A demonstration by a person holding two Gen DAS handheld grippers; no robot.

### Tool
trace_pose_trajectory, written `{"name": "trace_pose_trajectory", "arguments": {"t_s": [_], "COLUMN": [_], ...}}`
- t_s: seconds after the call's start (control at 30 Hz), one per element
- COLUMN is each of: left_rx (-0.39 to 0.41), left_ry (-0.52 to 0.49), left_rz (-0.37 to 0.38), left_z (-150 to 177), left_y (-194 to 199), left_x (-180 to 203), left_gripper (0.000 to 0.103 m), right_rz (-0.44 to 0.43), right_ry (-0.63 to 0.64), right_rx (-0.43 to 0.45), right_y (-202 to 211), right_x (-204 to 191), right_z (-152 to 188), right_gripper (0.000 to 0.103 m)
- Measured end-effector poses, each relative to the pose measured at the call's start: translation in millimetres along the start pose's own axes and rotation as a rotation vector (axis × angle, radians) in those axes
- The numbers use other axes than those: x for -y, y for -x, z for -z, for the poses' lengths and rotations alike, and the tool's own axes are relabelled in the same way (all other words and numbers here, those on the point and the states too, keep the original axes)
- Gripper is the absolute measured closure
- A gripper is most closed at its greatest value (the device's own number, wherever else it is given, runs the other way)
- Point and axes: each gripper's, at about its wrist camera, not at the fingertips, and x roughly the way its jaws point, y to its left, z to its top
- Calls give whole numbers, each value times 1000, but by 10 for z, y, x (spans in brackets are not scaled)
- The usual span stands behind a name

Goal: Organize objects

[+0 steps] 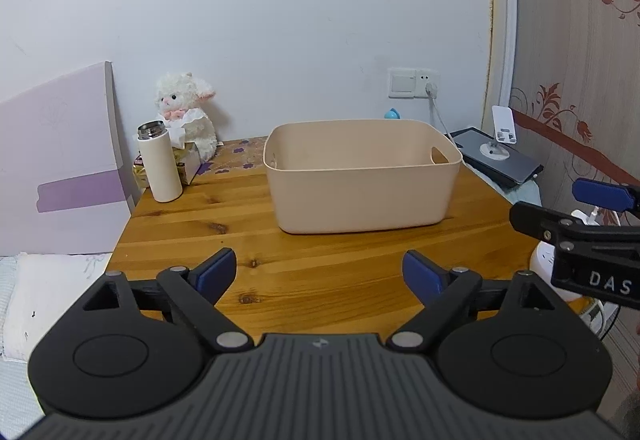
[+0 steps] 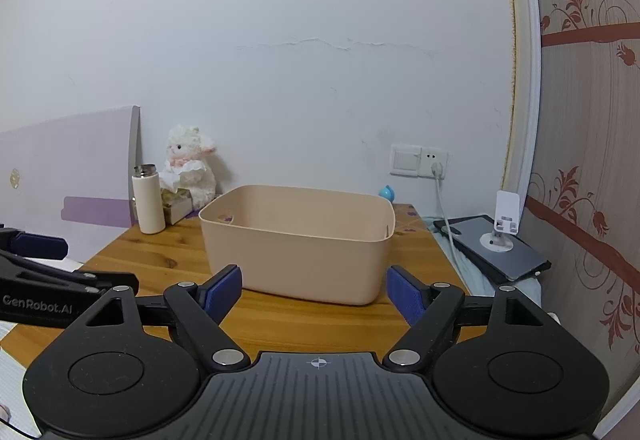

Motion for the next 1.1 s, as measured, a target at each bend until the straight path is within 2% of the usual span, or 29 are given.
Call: {"name": "trace_pose_trajectory", "arguments": {"t_s": [0.4,0.5,1.1], "left_rx": [-23,-20,-43], "left_ry": [22,21,25], "left_rz": [30,29,32], "left_z": [53,59,51], "left_y": [52,61,-7], "left_x": [-46,-44,-92], "left_gripper": [11,6,6], "right_rz": [-1,-3,10], "right_ry": [13,15,8], "right_rx": [-11,-15,-53], "right_y": [-18,-28,-166], "right_x": [-35,-35,-19], "right_z": [28,34,68], "right_gripper": [18,17,14]}}
